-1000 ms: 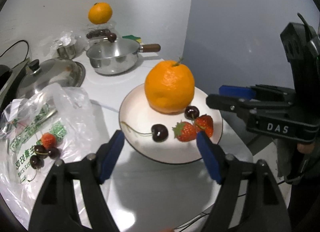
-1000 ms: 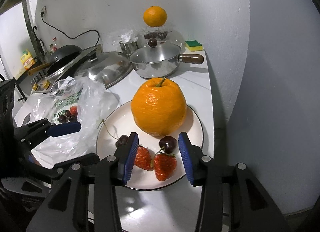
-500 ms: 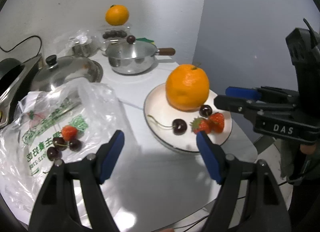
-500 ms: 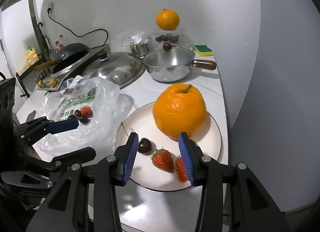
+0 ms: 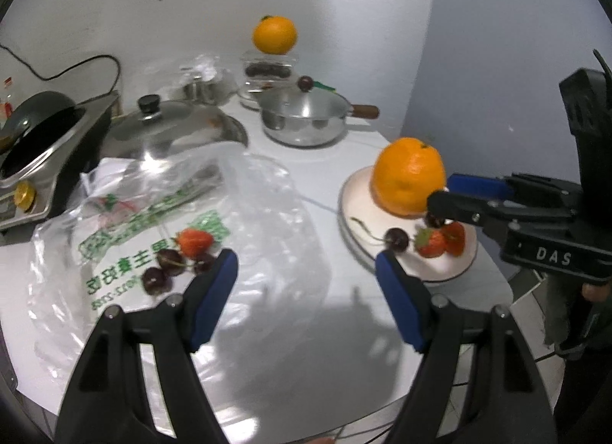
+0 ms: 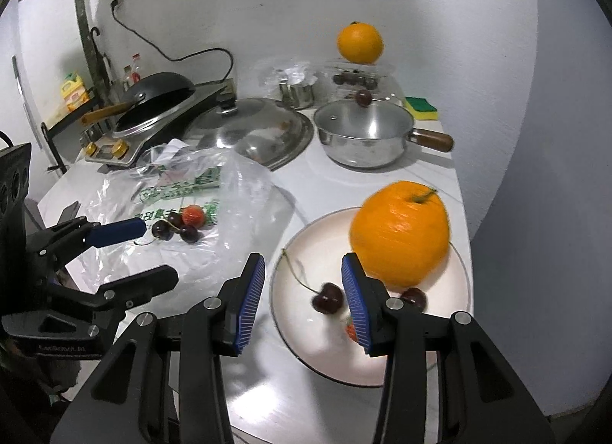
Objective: Organize fruits
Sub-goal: 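Move both open grippers back to the fruit on the plastic bag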
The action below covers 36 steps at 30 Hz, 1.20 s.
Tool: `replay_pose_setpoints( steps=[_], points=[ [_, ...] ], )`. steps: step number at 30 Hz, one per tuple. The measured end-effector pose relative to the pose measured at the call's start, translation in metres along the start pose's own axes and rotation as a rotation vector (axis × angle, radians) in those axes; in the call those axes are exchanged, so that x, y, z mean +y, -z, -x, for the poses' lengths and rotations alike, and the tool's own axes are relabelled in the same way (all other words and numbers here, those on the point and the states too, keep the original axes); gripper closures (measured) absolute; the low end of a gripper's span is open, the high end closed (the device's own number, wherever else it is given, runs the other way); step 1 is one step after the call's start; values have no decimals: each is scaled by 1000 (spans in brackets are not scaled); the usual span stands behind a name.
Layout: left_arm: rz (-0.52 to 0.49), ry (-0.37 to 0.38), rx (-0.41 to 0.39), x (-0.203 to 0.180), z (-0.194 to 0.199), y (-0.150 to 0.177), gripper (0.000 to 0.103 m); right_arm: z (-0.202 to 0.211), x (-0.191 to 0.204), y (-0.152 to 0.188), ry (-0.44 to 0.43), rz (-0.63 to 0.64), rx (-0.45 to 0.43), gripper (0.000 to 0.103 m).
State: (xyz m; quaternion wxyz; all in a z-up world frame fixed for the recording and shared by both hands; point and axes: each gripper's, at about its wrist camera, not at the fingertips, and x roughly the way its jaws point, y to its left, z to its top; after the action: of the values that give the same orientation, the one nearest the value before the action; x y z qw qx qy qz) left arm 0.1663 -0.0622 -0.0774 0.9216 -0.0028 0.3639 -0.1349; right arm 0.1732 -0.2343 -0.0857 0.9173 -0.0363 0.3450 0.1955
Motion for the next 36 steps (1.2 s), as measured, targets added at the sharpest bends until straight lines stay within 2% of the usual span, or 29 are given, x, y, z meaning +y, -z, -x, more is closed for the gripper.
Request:
replay_pose_setpoints(
  steps=[20, 36],
  points=[
    [109, -107, -25, 79, 23, 13, 27, -32, 67, -24, -68, 87, 18, 59],
    [179, -154, -14, 127, 22, 22, 27, -63, 103, -37, -114, 135, 49, 59]
  ],
)
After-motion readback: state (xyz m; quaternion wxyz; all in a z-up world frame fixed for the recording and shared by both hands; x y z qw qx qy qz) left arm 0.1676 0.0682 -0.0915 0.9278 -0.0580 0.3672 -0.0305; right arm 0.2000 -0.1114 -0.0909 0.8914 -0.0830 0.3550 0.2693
